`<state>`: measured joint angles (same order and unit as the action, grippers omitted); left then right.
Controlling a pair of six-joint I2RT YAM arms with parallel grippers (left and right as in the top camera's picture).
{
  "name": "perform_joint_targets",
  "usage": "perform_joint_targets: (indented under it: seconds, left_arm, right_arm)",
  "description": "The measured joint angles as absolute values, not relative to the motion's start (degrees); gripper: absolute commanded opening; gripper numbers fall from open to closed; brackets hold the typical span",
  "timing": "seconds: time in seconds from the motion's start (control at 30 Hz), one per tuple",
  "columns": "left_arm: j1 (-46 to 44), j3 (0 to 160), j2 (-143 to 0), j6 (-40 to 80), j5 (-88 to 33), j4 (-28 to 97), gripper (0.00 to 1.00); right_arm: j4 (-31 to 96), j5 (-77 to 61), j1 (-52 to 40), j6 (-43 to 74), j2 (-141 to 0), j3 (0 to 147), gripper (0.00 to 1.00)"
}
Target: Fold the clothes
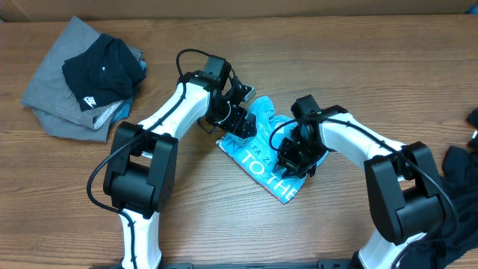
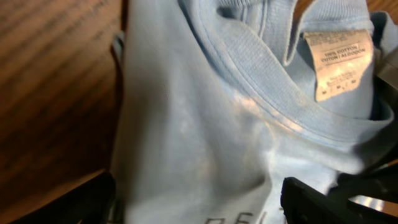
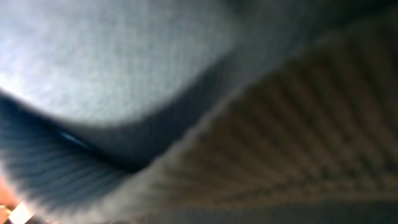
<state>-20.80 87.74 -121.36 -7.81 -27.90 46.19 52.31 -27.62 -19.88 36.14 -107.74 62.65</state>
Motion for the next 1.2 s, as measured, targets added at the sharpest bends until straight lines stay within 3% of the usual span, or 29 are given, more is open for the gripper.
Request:
perform_joint_targets:
  seconds: [0.27,0.5,0.63,0.8,0.97,1.2]
  left_arm:
    - [-22.83,85.36,-121.43,-6.96,-28.93,47.00,0.81]
    - [-22.94,85.21,-123.59,-5.32,-35.62,46.63,0.60]
    - [-22.85,85.21,-125.14,-4.73,-40.84,46.35,0.43]
    - [-22.85,85.17,-126.89,-4.60,-44.84,46.76,0.04]
    - [-22.50,85.71,-126.89,-5.08,-46.11,50.22,0.04]
    - [-17.17,96.27,-126.50,-6.24,-42.30,62.37,0.04]
  right_arm:
    - [52.10,-28.71,-19.53,36.25,-107.98,62.57,0.31]
    - [51.99,-28.75,-19.53,36.18,-108.01,62.57,0.31]
    - [51.92,-28.75,-19.53,36.16,-108.01,62.54,0.31]
    - [51.99,-28.77,-19.51,35.83,-108.03,62.46,0.23]
    - [54.22,-28.73,-19.03,34.17,-108.05,62.59,0.21]
    - [60.60,-27.68,-14.68,30.39,-101.80,66.08,0.31]
